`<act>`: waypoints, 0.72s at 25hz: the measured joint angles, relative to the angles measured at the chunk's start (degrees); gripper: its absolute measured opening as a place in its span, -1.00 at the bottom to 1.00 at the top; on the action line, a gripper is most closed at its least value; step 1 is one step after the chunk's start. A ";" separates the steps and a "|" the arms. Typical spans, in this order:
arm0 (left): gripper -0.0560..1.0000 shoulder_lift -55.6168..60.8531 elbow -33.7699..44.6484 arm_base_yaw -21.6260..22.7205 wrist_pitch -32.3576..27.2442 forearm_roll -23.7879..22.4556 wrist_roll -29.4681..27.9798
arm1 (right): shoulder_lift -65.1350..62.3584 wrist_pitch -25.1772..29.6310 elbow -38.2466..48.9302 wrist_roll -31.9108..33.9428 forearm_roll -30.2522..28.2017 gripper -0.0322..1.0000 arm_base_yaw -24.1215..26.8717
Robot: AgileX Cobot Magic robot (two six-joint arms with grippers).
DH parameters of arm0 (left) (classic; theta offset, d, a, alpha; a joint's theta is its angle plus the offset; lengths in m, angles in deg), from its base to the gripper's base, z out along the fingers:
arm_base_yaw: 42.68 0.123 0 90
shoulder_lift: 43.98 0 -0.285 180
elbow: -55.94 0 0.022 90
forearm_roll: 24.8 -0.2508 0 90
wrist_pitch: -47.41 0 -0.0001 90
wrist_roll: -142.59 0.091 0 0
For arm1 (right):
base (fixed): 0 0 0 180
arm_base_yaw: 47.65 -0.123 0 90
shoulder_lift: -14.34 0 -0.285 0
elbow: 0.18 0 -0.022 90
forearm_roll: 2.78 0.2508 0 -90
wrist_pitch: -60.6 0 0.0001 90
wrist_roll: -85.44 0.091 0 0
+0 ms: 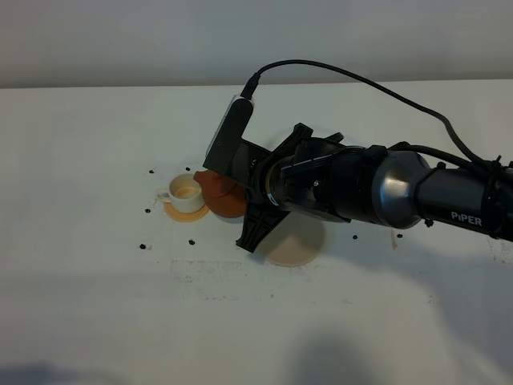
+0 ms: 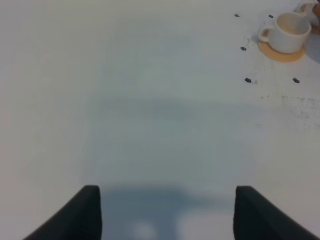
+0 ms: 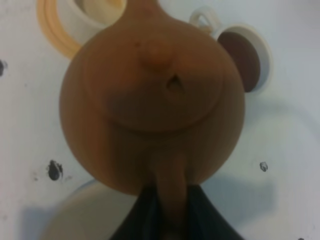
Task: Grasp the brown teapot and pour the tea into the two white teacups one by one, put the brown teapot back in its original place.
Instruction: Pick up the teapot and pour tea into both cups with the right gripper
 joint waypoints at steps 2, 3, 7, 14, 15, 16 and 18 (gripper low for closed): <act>0.12 0.00 0.00 0.00 0.00 0.00 0.00 | 0.00 0.02 -0.05 0.00 -0.46 -0.76 -0.06; 0.12 0.00 0.00 0.00 0.00 0.00 0.00 | 0.00 0.16 -0.21 0.00 -0.71 -0.76 -0.24; 0.12 0.00 0.00 0.00 0.00 0.00 0.00 | 0.00 1.05 -1.36 0.00 -1.61 -0.76 -0.52; 0.12 0.00 0.00 0.00 0.00 0.00 0.00 | 0.00 1.59 -1.83 0.25 -3.50 -0.76 -0.64; 0.12 0.00 0.00 0.00 0.00 0.00 0.00 | 0.00 1.72 -1.83 0.29 -4.07 -0.76 -0.78; 0.12 0.00 0.00 0.00 0.00 0.00 0.00 | 0.00 1.72 -1.83 0.29 -4.50 -0.76 -0.98; 0.12 0.00 0.00 0.00 0.00 0.00 0.00 | 0.05 1.72 -1.83 0.35 -4.86 -0.76 -1.10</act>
